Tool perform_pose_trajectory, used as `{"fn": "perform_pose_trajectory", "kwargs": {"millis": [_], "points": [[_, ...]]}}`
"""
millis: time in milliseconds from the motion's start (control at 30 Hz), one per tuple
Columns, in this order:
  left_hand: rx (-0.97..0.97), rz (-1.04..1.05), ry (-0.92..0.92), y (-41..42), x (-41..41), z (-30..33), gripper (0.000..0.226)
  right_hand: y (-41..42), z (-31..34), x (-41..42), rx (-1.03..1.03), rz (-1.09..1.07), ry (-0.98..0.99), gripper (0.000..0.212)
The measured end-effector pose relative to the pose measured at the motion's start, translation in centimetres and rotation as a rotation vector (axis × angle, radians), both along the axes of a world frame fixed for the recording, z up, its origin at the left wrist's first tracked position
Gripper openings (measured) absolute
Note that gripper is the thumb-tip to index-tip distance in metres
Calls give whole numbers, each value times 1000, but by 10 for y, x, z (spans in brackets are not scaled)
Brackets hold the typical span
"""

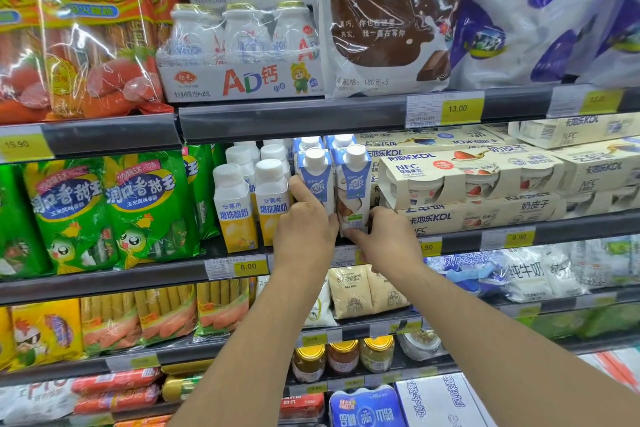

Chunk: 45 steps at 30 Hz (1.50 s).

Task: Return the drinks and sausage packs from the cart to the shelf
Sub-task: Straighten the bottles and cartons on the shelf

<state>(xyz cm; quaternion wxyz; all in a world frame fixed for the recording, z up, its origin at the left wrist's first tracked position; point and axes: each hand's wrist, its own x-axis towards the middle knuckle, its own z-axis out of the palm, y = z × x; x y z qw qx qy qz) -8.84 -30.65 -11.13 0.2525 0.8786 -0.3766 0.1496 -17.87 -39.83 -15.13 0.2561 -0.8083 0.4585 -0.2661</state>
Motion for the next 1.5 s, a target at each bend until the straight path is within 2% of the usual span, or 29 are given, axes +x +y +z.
{"fn": "perform_pose_trajectory", "kwargs": {"millis": [200,300,433,533,667,767,967,1267,1500], "points": [[-12,-5,20,4,0,-1,77,3,2,-1,13,-7,5,36],[19,-38,-121,20,-1,-5,77,7,5,-6,58,12,-38,33],[-52,-177,-241,63,14,-16,49,20,5,-19,71,-34,-155,35],[-177,-118,-117,98,49,-15,40,35,3,-19,26,-63,-225,26],[-153,22,123,117,85,-12,69,61,5,9,17,18,-100,30],[-98,-9,253,114,96,-8,84,75,10,36,1,56,3,39],[-29,-59,276,103,102,-2,54,86,16,64,-11,47,70,55],[-53,-110,336,101,110,-4,55,88,17,63,-15,36,75,59],[-107,-142,373,111,107,-13,65,63,16,19,-16,-66,102,58]]}}
